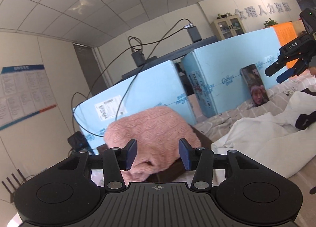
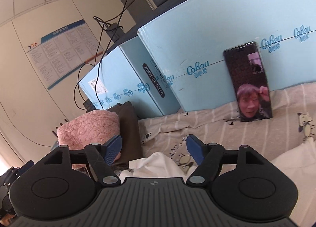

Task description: Fold clothes

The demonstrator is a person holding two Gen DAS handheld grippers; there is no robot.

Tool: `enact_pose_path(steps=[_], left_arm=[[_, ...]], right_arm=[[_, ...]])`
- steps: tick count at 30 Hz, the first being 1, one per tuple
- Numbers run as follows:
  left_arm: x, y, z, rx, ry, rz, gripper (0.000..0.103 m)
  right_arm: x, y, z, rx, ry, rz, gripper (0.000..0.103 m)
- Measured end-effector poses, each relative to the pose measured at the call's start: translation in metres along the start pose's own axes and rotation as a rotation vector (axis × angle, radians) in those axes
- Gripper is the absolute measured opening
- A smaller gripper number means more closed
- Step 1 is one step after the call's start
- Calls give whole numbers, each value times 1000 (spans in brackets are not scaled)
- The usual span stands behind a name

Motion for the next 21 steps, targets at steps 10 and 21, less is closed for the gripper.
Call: enact_pose_path(steps=[10,21], left_arm=[[145,-3,36,-12,498,146,49],[329,-38,-2,91,851,396,68]], right_arm=[[131,80,-137,79,407,170,76],[197,130,-148,22,332,426,79]])
Point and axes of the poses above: each gripper's, at about its wrist camera, not at the fingertips, and z roughly the way its jaws point, x to its right, y to its underside, the point moved 10 cm from there along z, roughly the way its jaws point, and after that the axes turned 13 degrees about -x, right-handed, at the moved point
